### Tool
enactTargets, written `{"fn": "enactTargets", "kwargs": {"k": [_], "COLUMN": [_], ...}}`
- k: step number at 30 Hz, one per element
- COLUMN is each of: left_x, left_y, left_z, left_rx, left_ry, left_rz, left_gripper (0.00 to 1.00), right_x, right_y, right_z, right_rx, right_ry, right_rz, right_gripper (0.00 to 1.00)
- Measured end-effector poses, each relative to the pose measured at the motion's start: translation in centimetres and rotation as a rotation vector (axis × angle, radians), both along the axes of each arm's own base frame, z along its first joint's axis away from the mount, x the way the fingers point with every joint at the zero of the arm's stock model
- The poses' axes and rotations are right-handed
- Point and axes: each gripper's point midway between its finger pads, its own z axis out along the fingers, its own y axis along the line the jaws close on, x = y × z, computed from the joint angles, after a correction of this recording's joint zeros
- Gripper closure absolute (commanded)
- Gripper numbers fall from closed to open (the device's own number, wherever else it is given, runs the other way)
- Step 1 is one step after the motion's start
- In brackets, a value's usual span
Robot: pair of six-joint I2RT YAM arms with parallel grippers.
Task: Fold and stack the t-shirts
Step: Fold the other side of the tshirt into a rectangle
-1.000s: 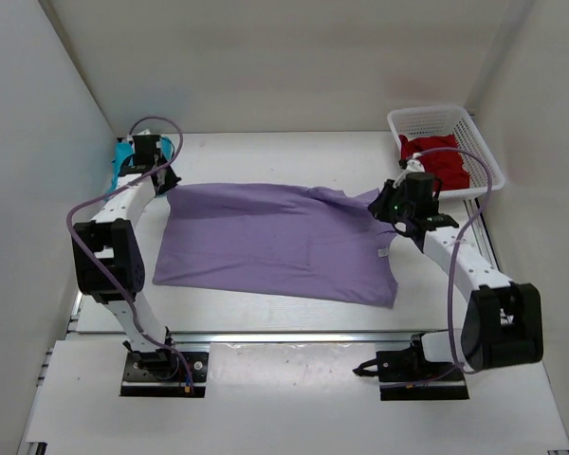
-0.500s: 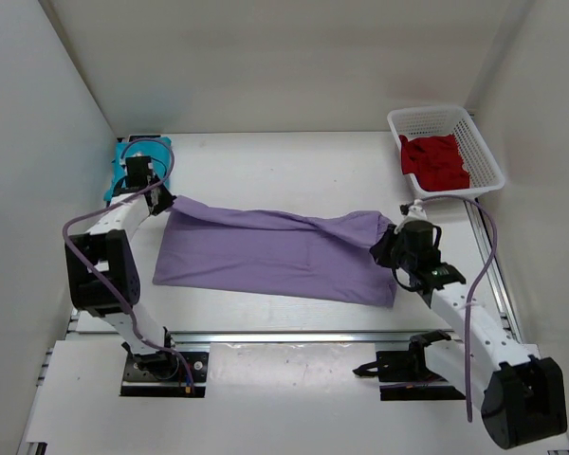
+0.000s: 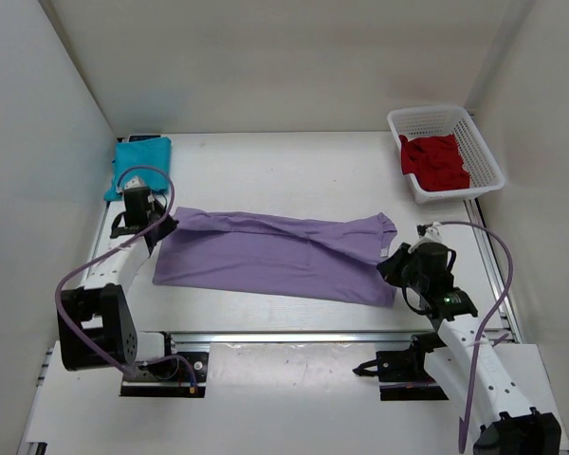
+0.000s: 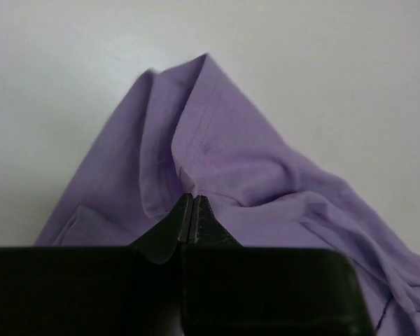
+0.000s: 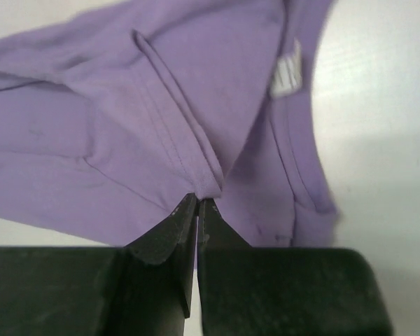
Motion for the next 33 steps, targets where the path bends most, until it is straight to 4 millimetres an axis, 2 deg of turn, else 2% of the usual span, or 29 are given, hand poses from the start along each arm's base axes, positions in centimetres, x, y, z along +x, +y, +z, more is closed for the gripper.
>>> {"fn": "enactTargets", "kwargs": {"k": [3, 5, 8, 10, 12, 14, 17, 19, 21, 23, 25, 28, 33], "left_x": [-1.7, -2.4, -3.1, -3.2, -3.3, -3.5, -3.1, -2.5, -1.8, -1.2, -1.2, -1.5, -2.0], "left_y": [0.2, 0.2, 0.4, 0.3, 0.0, -0.4, -0.8, -1.1, -1.5, -1.4, -0.9, -0.2, 0.2], "left_z": [-3.7, -5.5, -7.0, -7.3, -7.3, -6.6, -3.5, -0.1, 2.8, 4.2, 3.9, 1.7, -1.9], "left_rx": [-0.047, -0.097, -0.177, -0.222, -0.259, -0.283, -0.256, -0.216, -0.189, -0.182, -0.182, -0.190, -0.230], "left_ry": [0.104, 0.152, 0.187, 0.176, 0.151, 0.114, 0.000, -0.111, -0.200, -0.249, -0.243, -0.185, -0.084], "left_rz": [0.023, 0.038, 0.070, 0.089, 0.099, 0.108, 0.112, 0.100, 0.084, 0.082, 0.101, 0.132, 0.161], "left_gripper": [0.95, 0.95, 0.89, 0.88, 0.82, 0.73, 0.72, 0.74, 0.79, 0.80, 0.79, 0.77, 0.72], "right_x": [-1.6, -2.3, -2.9, -3.4, -3.9, -4.3, -4.1, -3.2, -1.8, -0.5, 0.6, 1.8, 1.8], "right_y": [-0.6, -0.8, -0.5, 0.1, 0.7, 1.0, 1.1, 1.4, 2.1, 2.9, 3.4, 3.4, 1.5], "right_z": [-2.4, -3.2, -3.7, -4.0, -4.2, -4.3, -3.6, -2.2, -0.8, -0.4, -0.1, 0.0, 2.3], "right_rx": [0.053, 0.095, 0.145, 0.164, 0.166, 0.153, 0.096, 0.054, 0.027, -0.008, -0.049, -0.104, -0.105], "right_ry": [0.088, 0.116, 0.135, 0.150, 0.165, 0.178, 0.188, 0.172, 0.143, 0.138, 0.140, 0.139, 0.049], "right_rz": [-0.042, -0.066, -0.080, -0.071, -0.052, -0.036, -0.021, 0.004, 0.036, 0.065, 0.077, 0.073, 0.009], "right_gripper": [1.00, 1.00, 0.97, 0.87, 0.71, 0.70, 0.82, 0.98, 1.00, 1.00, 1.00, 1.00, 1.00]}}
